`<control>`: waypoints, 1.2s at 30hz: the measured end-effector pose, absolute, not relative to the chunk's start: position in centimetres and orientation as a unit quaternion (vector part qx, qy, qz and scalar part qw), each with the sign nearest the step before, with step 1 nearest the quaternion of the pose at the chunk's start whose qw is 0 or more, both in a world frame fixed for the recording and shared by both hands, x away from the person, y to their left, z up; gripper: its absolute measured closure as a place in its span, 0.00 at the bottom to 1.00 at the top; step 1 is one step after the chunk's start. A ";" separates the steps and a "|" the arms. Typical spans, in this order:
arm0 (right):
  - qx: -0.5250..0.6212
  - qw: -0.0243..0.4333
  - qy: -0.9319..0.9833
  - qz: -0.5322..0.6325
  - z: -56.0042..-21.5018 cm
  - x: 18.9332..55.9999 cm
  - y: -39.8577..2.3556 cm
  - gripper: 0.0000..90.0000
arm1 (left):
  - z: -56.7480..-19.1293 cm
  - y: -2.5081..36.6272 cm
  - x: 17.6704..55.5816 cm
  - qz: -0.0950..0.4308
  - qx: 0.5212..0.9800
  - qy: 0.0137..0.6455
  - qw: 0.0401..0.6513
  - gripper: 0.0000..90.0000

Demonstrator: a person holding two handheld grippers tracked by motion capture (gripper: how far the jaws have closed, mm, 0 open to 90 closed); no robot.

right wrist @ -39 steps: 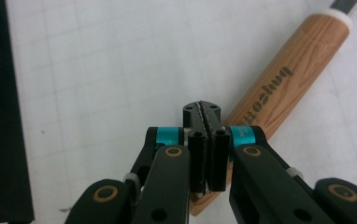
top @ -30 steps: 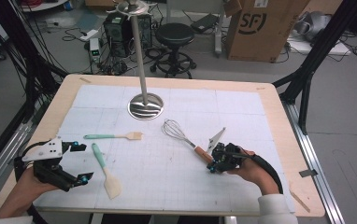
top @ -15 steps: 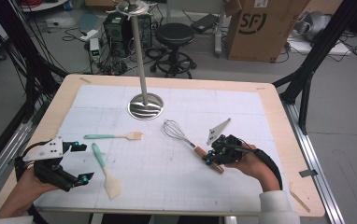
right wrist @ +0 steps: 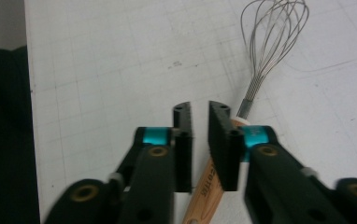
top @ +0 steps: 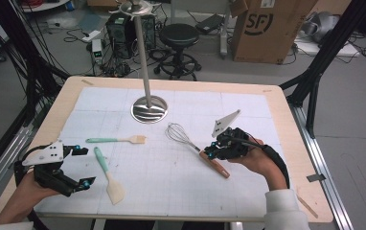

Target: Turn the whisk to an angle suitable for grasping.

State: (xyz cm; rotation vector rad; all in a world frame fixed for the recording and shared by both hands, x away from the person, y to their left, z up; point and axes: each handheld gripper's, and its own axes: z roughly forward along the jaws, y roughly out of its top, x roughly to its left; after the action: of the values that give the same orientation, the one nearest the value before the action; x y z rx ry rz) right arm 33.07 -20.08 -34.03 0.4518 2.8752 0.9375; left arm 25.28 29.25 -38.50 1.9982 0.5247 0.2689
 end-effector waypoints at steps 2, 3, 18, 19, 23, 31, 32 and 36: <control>0.151 0.045 0.937 0.312 -33.9 33.1 -20.2 0.75 | -38.5 29.2 25.3 0.111 0.828 0.217 0.505 0.02; 0.163 0.045 0.933 0.317 -33.9 33.2 -20.3 0.61 | -38.5 29.2 25.3 0.111 0.829 0.216 0.504 0.02; 0.189 0.107 0.926 0.308 -35.0 33.7 -20.2 0.00 | -38.6 29.2 25.3 0.113 0.828 0.214 0.505 0.02; 0.189 0.107 0.926 0.308 -35.0 33.7 -20.2 0.00 | -38.6 29.2 25.3 0.114 0.828 0.214 0.505 0.02; 0.199 0.100 0.929 0.297 -35.9 33.9 -20.2 0.00 | -38.5 29.2 25.2 0.113 0.828 0.213 0.507 0.02; 0.217 0.086 0.933 0.274 -38.3 34.3 -20.0 0.00 | -38.5 29.4 25.2 0.114 0.826 0.217 0.507 0.02; 0.218 0.085 0.933 0.273 -38.5 34.4 -20.0 0.00 | -38.5 29.4 25.2 0.115 0.826 0.217 0.507 0.02; 0.209 0.064 0.939 0.266 -39.6 34.5 -19.7 0.00 | -38.5 29.5 25.2 0.115 0.827 0.217 0.506 0.02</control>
State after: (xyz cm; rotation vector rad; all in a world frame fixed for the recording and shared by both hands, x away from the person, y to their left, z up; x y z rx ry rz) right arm 34.52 -19.74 -39.56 0.6296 2.8346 0.8029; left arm 25.22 29.46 -38.50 1.9942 0.5239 0.2774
